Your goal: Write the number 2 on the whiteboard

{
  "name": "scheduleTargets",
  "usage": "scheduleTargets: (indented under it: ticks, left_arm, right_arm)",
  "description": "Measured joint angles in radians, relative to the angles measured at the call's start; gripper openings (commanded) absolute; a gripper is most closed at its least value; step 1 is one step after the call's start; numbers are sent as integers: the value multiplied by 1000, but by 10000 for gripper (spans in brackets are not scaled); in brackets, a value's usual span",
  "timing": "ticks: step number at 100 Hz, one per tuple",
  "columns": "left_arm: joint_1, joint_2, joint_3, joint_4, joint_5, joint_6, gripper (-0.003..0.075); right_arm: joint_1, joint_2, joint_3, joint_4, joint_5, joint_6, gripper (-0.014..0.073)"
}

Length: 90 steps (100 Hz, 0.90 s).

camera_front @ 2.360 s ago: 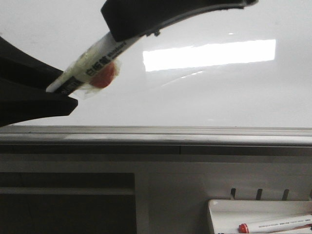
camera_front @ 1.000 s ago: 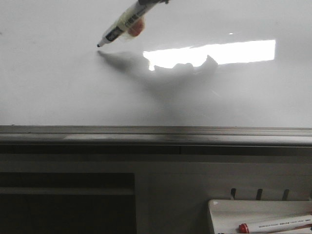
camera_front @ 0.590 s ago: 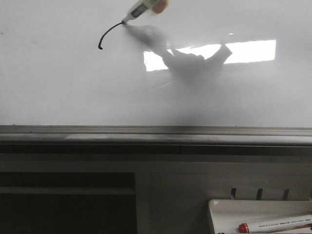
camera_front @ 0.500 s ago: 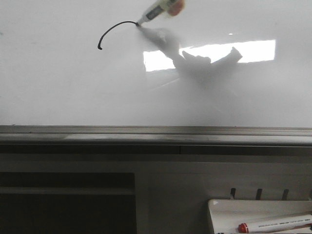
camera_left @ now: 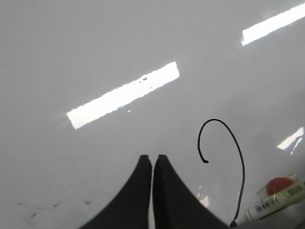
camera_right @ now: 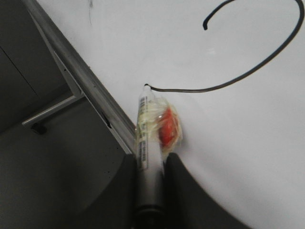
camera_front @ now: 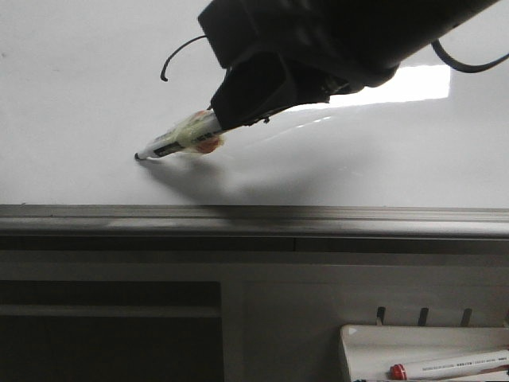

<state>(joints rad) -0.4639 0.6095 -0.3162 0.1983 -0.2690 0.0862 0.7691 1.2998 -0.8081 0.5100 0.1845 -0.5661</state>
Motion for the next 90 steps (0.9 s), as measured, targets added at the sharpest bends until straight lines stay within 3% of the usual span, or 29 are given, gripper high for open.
scheduleTargets:
  ticks: [40, 56, 63, 78, 90]
  left_arm:
    - [0, 0, 0, 10, 0, 0, -20]
    - [0, 0, 0, 66, 0, 0, -7]
    - [0, 0, 0, 117, -2, 0, 58]
    - [-22, 0, 0, 304, -75, 0, 311]
    - [-74, 32, 0, 429, -115, 0, 347]
  right_arm:
    - [-186, -309, 206, 7, 89, 16, -50]
    - [-146, -337, 196, 3, 120, 20, -50]
    - [-91, -344, 162, 3, 132, 20, -50]
    - [-6, -339, 82, 3, 152, 20, -50]
    - [5, -287, 10, 3, 207, 20, -50]
